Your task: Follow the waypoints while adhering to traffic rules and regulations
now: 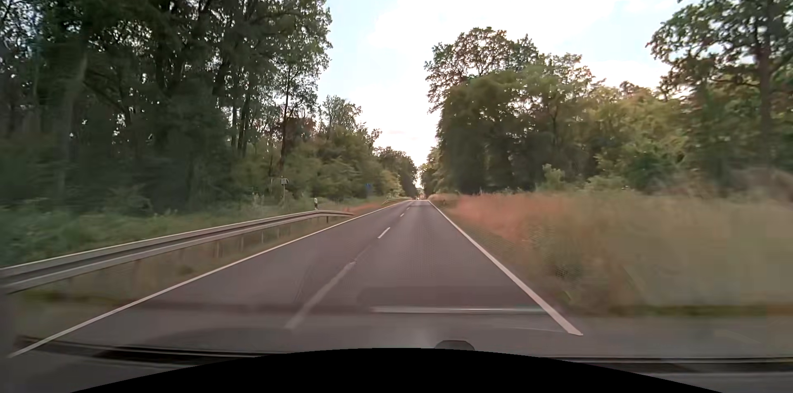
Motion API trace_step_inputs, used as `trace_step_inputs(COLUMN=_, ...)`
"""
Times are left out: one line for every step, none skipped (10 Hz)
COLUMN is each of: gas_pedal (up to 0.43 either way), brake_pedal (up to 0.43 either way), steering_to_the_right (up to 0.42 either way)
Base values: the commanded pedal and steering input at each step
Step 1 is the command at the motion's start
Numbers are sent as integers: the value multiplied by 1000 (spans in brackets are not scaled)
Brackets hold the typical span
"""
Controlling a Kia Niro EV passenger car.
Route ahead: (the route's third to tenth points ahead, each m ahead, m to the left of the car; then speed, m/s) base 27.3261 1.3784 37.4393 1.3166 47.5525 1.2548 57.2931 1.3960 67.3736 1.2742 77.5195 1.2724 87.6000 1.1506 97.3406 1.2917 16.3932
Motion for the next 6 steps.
trace_step_inputs(gas_pedal=98, brake_pedal=0, steering_to_the_right=-4)
trace_step_inputs(gas_pedal=98, brake_pedal=0, steering_to_the_right=-4)
trace_step_inputs(gas_pedal=98, brake_pedal=0, steering_to_the_right=-4)
trace_step_inputs(gas_pedal=98, brake_pedal=0, steering_to_the_right=-4)
trace_step_inputs(gas_pedal=98, brake_pedal=0, steering_to_the_right=-4)
trace_step_inputs(gas_pedal=98, brake_pedal=0, steering_to_the_right=-4)
